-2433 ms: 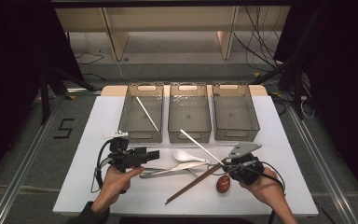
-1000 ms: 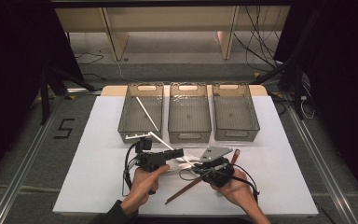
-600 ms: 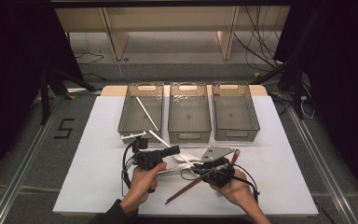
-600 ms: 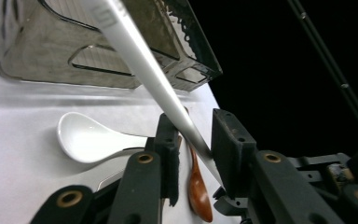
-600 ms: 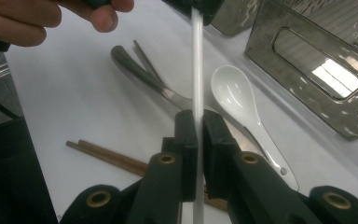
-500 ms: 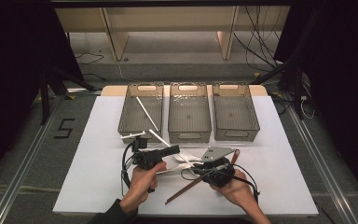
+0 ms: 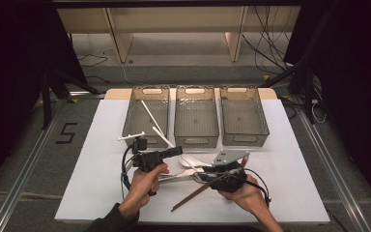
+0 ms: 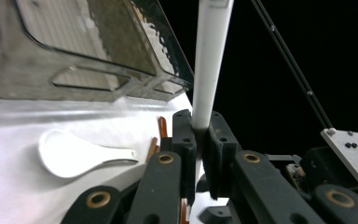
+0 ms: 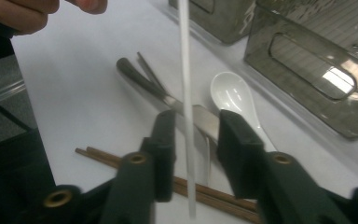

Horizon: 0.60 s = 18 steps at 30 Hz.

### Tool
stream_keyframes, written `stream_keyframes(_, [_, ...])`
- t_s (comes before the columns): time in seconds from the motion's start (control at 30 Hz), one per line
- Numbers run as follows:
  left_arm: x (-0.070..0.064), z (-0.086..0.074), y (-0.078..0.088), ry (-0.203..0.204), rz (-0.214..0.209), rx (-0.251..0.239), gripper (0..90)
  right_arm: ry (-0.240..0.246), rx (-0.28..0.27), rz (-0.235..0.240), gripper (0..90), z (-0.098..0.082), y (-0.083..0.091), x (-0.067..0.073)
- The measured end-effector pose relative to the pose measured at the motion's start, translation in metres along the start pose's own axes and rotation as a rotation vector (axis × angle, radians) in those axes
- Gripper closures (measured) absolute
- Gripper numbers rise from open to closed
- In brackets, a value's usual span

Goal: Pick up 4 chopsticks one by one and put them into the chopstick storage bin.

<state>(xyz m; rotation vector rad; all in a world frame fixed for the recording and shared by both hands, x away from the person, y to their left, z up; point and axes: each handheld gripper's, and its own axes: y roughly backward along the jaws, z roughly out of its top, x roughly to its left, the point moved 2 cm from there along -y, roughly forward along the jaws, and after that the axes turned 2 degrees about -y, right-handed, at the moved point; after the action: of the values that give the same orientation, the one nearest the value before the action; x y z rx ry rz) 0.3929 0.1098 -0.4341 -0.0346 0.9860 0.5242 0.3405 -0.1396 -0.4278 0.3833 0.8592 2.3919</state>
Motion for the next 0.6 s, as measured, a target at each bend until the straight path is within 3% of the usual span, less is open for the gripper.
stream_keyframes(0.33, [0.012, 0.036, 0.025, -0.024, 0.042, -0.031, 83.8, -0.064, 0.022, -0.022, 43.9, -0.009, 0.008, -0.013])
stream_keyframes(0.6, [0.017, 0.080, 0.048, -0.046, 0.096, -0.069, 83.8, -0.091, 0.020, -0.041, 36.9, -0.016, 0.013, -0.018])
